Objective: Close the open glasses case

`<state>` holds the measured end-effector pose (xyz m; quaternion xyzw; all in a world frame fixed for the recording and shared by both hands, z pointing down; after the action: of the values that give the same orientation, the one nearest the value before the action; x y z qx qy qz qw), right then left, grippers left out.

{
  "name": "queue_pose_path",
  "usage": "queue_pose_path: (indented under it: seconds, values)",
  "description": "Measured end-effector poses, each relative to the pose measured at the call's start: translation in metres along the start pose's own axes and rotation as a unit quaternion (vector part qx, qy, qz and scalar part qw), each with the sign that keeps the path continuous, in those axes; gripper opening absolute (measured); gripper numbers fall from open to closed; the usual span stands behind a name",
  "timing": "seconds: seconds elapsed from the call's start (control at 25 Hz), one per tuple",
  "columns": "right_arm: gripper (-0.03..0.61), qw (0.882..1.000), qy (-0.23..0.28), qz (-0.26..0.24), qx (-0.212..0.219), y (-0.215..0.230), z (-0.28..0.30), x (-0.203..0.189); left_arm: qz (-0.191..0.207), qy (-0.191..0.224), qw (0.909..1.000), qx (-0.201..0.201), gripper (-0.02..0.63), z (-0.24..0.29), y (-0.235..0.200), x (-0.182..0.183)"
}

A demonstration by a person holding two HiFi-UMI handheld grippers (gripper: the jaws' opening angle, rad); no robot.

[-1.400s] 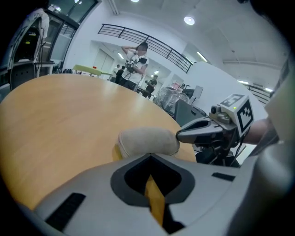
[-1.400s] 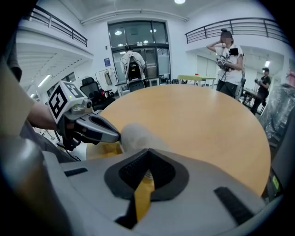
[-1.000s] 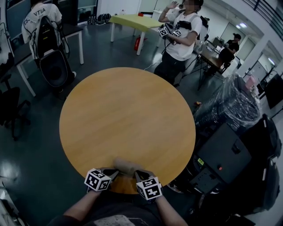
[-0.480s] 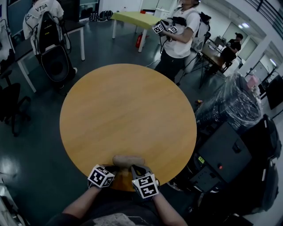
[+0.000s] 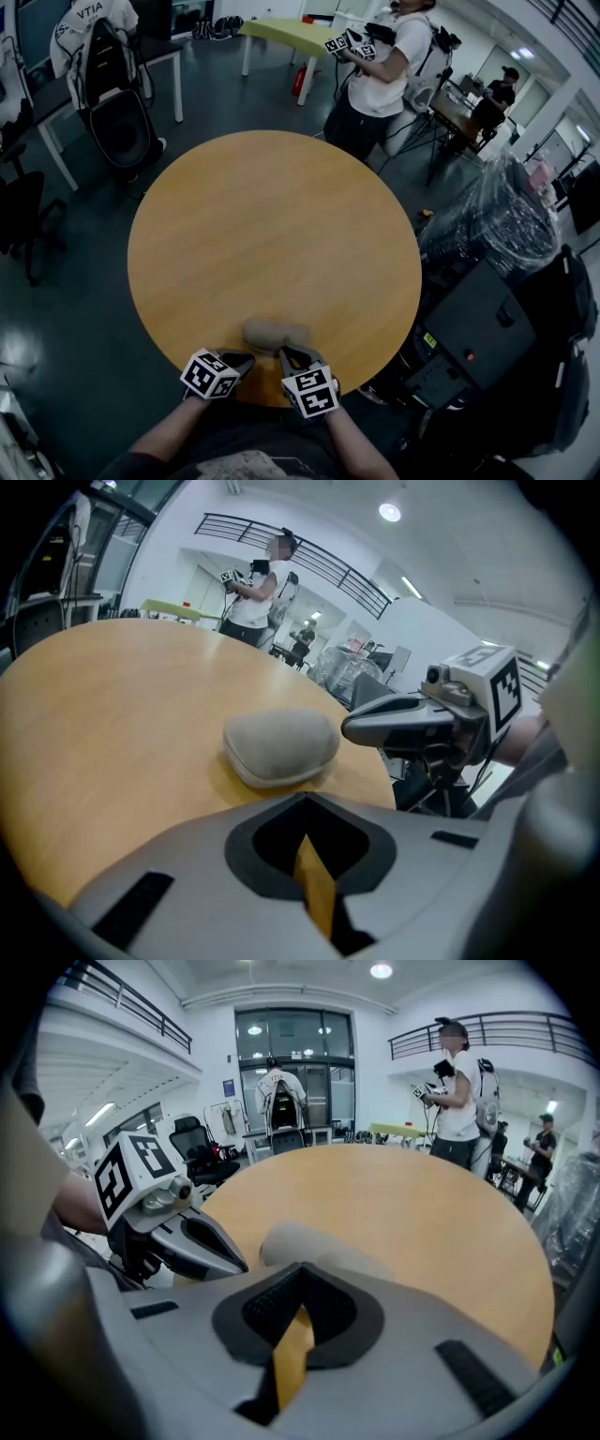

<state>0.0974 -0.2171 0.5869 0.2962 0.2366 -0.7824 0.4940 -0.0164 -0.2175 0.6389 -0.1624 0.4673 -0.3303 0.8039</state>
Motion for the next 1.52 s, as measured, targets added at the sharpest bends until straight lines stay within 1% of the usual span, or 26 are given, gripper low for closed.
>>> queue_pose_path:
  seconds: [0.2, 0.32, 0.44, 0.6, 0.76, 0.88, 1.0, 1.08, 1.16, 1.24, 1.36, 1.44, 1.52]
  values:
    - [-0.011, 1.000, 0.011, 0.027, -0.002, 0.005, -0.009, -0.003, 0.004, 0.018, 0.9998, 0.000, 0.006, -0.011, -0.004, 0.009]
    - [-0.011, 0.999, 0.025, 0.047, -0.006, 0.014, -0.022, -0.010, 0.007, 0.032, 0.9994, 0.014, 0.006, -0.016, -0.002, 0.013]
    - [-0.011, 0.998, 0.030, 0.054, -0.012, 0.021, -0.041, -0.022, 0.005, 0.052, 0.9982, 0.029, 0.006, -0.021, 0.007, 0.013]
    - [-0.011, 0.997, 0.041, 0.064, -0.010, 0.026, -0.070, -0.045, 0.006, 0.083, 0.9953, 0.050, 0.006, -0.027, 0.035, 0.010]
    - [-0.011, 0.996, 0.055, 0.072, -0.002, 0.027, -0.091, -0.067, 0.013, 0.115, 0.9899, 0.081, 0.006, -0.032, 0.070, -0.004]
    - [-0.011, 0.995, 0.063, 0.080, 0.005, 0.025, -0.102, -0.082, 0.007, 0.135, 0.9869, 0.088, 0.006, -0.036, 0.099, -0.019]
    - [-0.011, 0.994, 0.064, 0.087, 0.006, 0.024, -0.112, -0.097, 0.007, 0.150, 0.9848, 0.087, 0.006, -0.039, 0.128, -0.031]
    - [-0.011, 0.994, 0.065, 0.090, 0.004, 0.020, -0.119, -0.107, 0.027, 0.169, 0.9811, 0.091, 0.006, -0.042, 0.142, -0.037]
    - [-0.011, 0.994, 0.068, 0.089, 0.001, 0.013, -0.127, -0.114, 0.060, 0.193, 0.9739, 0.103, 0.006, -0.049, 0.151, -0.041]
    - [-0.011, 0.993, 0.075, 0.087, -0.004, 0.005, -0.135, -0.116, 0.080, 0.219, 0.9665, 0.108, 0.006, -0.057, 0.159, -0.045]
    - [-0.012, 0.992, 0.091, 0.084, -0.009, -0.013, -0.149, -0.114, 0.106, 0.251, 0.9575, 0.096, 0.006, -0.074, 0.177, -0.051]
    - [-0.012, 0.991, 0.102, 0.082, -0.014, -0.028, -0.158, -0.112, 0.121, 0.261, 0.9537, 0.087, 0.006, -0.089, 0.188, -0.058]
    - [-0.012, 0.990, 0.111, 0.082, -0.019, -0.047, -0.168, -0.111, 0.125, 0.270, 0.9511, 0.081, 0.006, -0.107, 0.196, -0.072]
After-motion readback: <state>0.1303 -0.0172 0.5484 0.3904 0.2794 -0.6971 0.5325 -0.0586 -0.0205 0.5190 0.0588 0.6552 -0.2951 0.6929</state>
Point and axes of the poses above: the fingertips, and each gripper's own axes: z forward along the fingers, y to its right, x out of its top, the point moved 5 cm from there along -z, backward along the fingers, and after that the axes turned 9 degrees about -x, right-handed, at the moved point
